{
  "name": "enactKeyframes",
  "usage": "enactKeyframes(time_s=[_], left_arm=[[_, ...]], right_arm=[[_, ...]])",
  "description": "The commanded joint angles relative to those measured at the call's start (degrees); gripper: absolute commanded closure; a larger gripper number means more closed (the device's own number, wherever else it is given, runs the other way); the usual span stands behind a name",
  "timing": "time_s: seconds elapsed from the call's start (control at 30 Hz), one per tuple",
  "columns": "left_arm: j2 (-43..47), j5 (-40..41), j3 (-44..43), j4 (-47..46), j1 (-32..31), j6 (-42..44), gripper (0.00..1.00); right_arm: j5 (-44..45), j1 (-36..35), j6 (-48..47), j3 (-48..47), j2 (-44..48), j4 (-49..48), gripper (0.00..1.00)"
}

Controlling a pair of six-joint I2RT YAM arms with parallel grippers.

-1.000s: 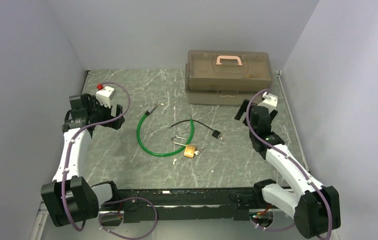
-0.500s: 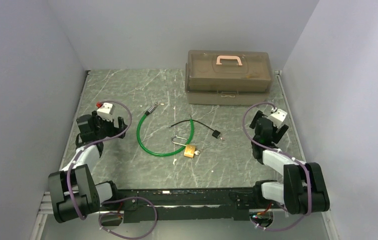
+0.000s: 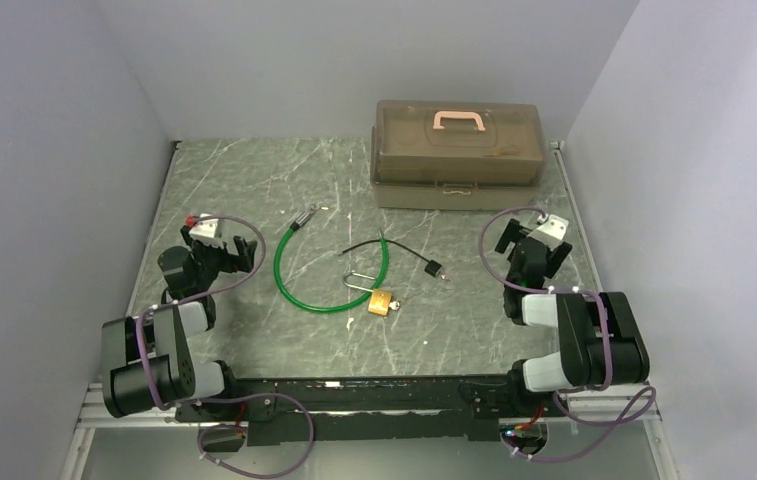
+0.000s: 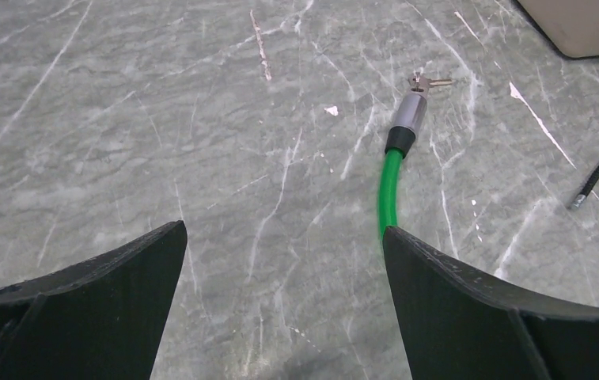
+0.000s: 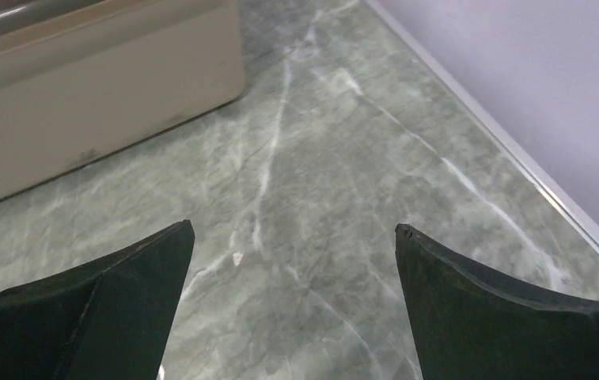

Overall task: Unlock with the key
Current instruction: Reset both arms

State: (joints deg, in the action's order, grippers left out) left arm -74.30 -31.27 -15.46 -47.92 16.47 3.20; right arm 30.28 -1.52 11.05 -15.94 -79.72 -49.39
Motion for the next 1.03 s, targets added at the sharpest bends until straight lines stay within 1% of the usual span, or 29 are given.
enactKeyframes(time_s=[0.0, 0.03, 0.07, 0.1, 0.13, 0.17, 0.2, 0.23, 0.27, 0.3, 0.33, 0.37, 0.4, 0.43, 0.47, 0.53, 0.63, 0.7, 0.8, 0.9, 1.0], left_arm=[[-0.3, -0.6, 1.6, -9.8, -0.2, -1.9, 0.01], [-0.3, -0.3, 3.2, -13.2, -0.3, -2.3, 0.01], [-0.3, -0.6, 5.6, -17.7, -0.3, -2.3, 0.00], [0.1, -1.5, 8.4, -21.9, -0.4, -1.5, 0.01], [0.4, -0.4, 11.1, -26.3, -1.2, -0.5, 0.01], [0.1, 4.5, 13.6, -30.5, -2.8, -0.1, 0.01], [-2.3, 7.4, 14.2, -33.2, -4.3, 0.4, 0.01], [-5.8, 6.8, 13.5, -39.2, -5.1, -0.1, 0.01], [-6.0, 6.5, 12.1, -34.8, -5.1, -0.5, 0.01], [-2.5, 6.5, 9.5, -23.2, -5.4, 1.5, 0.00], [-0.7, 8.3, 6.5, -16.9, -6.3, 3.3, 0.01], [-2.5, 9.4, 4.3, -15.8, -6.9, 2.4, 0.01], [-3.9, 10.8, 3.4, -16.1, -7.6, 2.3, 0.01], [-2.2, 11.2, 4.6, -15.0, -8.1, 3.6, 0.01], [-1.2, 9.3, 5.3, -15.3, -8.2, 4.4, 0.01], [-3.4, 7.6, 3.8, -15.7, -8.3, 4.1, 0.01], [-1.9, 7.8, 4.2, -13.8, -8.2, 4.9, 0.01], [-3.1, 7.9, 3.8, -16.0, -8.2, 4.2, 0.01], [-2.3, 8.1, 3.4, -13.1, -8.4, 4.9, 0.01], [-3.1, 8.1, 3.5, -14.6, -8.4, 4.6, 0.01], [-2.6, 8.2, 3.6, -14.1, -8.5, 4.8, 0.01]], right_arm=[[-10.5, -0.4, -6.8, 1.5, -3.0, -12.3, 0.00], [-9.8, -1.8, -9.4, 4.1, -5.1, -20.4, 0.00], [-6.8, -4.0, -10.4, 5.5, -5.6, -23.1, 0.00], [-5.1, -5.2, -9.8, 5.6, -4.9, -21.8, 0.00], [-4.8, -5.2, -9.8, 5.3, -5.0, -21.6, 0.00], [-3.8, -5.1, -9.5, 3.7, -5.7, -19.8, 0.00], [-4.1, -4.4, -8.5, 2.6, -6.0, -17.6, 0.00], [-5.4, -3.2, -7.4, 2.2, -5.3, -15.6, 0.00], [-5.9, -2.6, -6.8, 1.9, -5.2, -14.6, 0.00], [-6.0, -2.5, -7.0, 2.1, -5.4, -15.5, 0.00], [-6.0, -2.5, -6.9, 2.2, -5.3, -15.6, 0.00], [-6.1, -2.5, -6.7, 2.1, -4.9, -14.9, 0.00], [-6.0, -2.5, -6.8, 2.3, -5.0, -15.2, 0.00], [-6.0, -2.5, -6.7, 2.3, -4.9, -15.2, 0.00], [-6.0, -2.5, -6.6, 2.4, -4.8, -15.1, 0.00], [-5.9, -2.5, -6.8, 2.4, -4.8, -15.4, 0.00], [-6.0, -2.5, -6.8, 2.4, -4.9, -15.3, 0.00], [-5.9, -2.5, -7.0, 2.4, -5.1, -15.7, 0.00], [-5.9, -2.5, -7.0, 2.3, -5.0, -15.6, 0.00], [-5.9, -2.5, -7.0, 2.4, -5.0, -15.5, 0.00], [-5.9, -2.5, -6.9, 2.4, -5.0, -15.6, 0.00]])
